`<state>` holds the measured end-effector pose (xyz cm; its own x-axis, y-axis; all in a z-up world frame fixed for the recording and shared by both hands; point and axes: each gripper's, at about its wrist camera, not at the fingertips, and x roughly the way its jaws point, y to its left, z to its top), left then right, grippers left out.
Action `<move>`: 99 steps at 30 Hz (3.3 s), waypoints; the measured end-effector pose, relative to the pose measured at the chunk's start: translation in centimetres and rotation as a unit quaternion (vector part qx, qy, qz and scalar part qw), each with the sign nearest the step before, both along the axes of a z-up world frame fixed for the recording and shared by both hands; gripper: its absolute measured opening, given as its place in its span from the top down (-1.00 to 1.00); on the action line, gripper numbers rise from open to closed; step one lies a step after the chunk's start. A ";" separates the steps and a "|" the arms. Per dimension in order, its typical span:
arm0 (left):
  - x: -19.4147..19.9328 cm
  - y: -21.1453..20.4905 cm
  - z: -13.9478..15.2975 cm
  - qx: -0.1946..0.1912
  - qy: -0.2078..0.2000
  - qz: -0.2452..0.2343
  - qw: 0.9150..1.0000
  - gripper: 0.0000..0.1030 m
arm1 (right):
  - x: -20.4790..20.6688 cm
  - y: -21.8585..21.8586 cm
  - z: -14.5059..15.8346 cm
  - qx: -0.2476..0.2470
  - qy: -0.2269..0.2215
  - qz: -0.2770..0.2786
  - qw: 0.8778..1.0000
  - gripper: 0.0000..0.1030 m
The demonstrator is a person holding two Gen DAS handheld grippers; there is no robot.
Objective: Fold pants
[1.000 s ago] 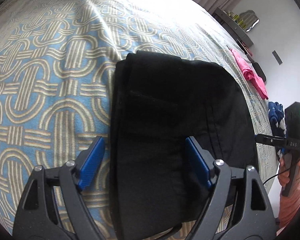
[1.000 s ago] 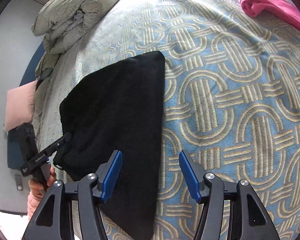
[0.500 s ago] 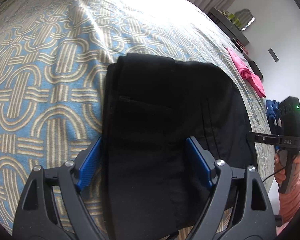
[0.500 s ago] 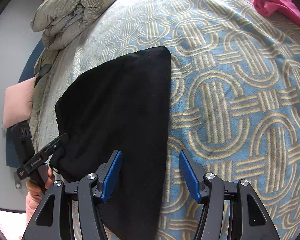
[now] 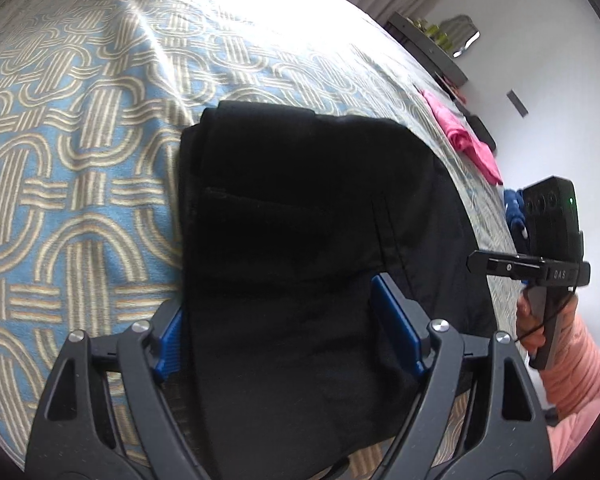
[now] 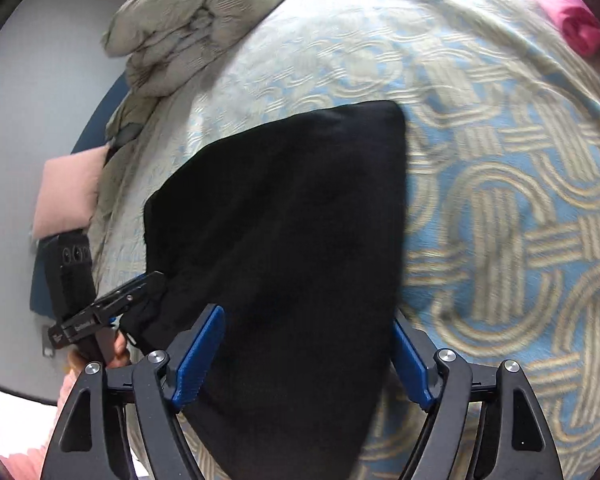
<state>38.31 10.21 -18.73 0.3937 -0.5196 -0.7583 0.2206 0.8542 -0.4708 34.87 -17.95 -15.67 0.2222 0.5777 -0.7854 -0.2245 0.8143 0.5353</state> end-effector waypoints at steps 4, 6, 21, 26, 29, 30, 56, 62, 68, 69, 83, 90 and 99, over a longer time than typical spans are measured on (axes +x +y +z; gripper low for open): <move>0.7 1.2 -0.4 -0.028 0.024 0.004 0.999 -0.58 | 0.2 -0.4 -0.1 0.012 0.000 0.018 1.000 -0.48; 1.2 1.3 -0.7 -0.035 0.031 0.004 0.999 -0.59 | 0.3 -1.2 -0.6 0.036 0.007 0.013 0.999 -0.46; 1.6 1.9 0.2 -0.045 0.015 0.003 0.999 0.04 | 1.8 -1.6 0.0 0.067 -0.004 -0.006 0.998 0.68; 1.4 2.0 0.1 -0.028 0.018 0.003 0.999 0.03 | 1.3 -0.9 1.0 0.030 -0.026 0.013 0.999 0.72; 2.0 2.5 -1.0 -0.061 0.041 0.010 0.997 -0.07 | 1.7 -1.1 0.0 0.021 0.001 0.007 1.000 0.51; 2.1 2.7 -1.3 -0.069 0.043 0.007 0.997 -0.07 | 1.8 -1.3 -0.4 0.024 0.009 0.006 1.000 0.49; -0.2 -2.8 6.3 0.001 -0.059 -0.020 0.998 0.48 | -2.3 -1.4 7.3 0.006 -0.068 -0.017 0.998 0.80; -1.0 -6.0 7.9 -0.008 -0.070 -0.044 0.997 0.48 | -4.6 -4.9 8.9 0.011 -0.080 -0.038 0.996 0.80; -1.3 -9.8 9.7 -0.015 -0.082 -0.067 0.994 0.48 | -7.0 -8.7 11.7 0.005 -0.107 -0.063 0.992 0.80; -1.4 -10.6 10.2 -0.014 -0.085 -0.073 0.994 0.48 | -7.6 -9.7 12.2 0.006 -0.114 -0.069 0.991 0.80; -2.2 -25.7 16.1 -0.006 -0.126 -0.183 0.975 0.48 | -15.2 -21.9 16.3 -0.003 -0.179 -0.168 0.969 0.80; -1.9 -36.7 18.7 0.001 -0.156 -0.262 0.952 0.48 | -19.2 -30.8 17.7 -0.002 -0.197 -0.251 0.948 0.80; 0.0 -52.0 22.6 0.001 -0.197 -0.357 0.913 0.48 | -24.2 -45.0 21.1 0.016 -0.238 -0.366 0.900 0.80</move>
